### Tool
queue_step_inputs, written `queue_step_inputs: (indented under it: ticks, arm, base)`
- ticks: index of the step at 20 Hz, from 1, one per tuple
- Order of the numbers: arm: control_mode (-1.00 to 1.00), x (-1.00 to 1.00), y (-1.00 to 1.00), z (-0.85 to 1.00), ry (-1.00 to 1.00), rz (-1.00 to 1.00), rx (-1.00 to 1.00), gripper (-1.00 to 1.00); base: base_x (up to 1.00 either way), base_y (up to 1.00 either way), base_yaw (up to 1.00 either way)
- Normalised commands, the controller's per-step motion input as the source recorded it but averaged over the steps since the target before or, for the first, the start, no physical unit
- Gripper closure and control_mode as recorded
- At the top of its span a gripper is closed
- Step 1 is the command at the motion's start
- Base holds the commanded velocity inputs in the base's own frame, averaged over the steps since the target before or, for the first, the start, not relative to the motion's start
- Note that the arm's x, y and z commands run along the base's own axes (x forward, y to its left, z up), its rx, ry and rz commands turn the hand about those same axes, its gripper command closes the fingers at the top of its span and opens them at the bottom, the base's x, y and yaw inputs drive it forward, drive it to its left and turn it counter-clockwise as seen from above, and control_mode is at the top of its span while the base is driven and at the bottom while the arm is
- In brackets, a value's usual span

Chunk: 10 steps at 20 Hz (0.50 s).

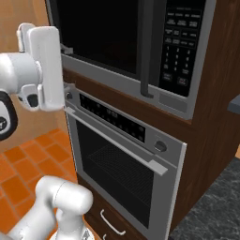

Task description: Pick the broccoli from the sink and place it in the bowl. Then pick the bowl and place it in the microwave. Then close the microwave door and press the start button.

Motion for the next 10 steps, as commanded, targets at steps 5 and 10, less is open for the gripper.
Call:
queue_step_inputs:
  ticks: [5, 10]
  arm:
    - [-1.00, -0.58, 0.00, 0.00, 0.33, 0.17, -0.53, -1.00]
    - [-1.00, -0.35, 0.00, 0.00, 0.33, 0.11, -0.54, -1.00]
  base:
    - [0.00, 0.00, 0.00]
    - [0.00, 0.00, 0.00]
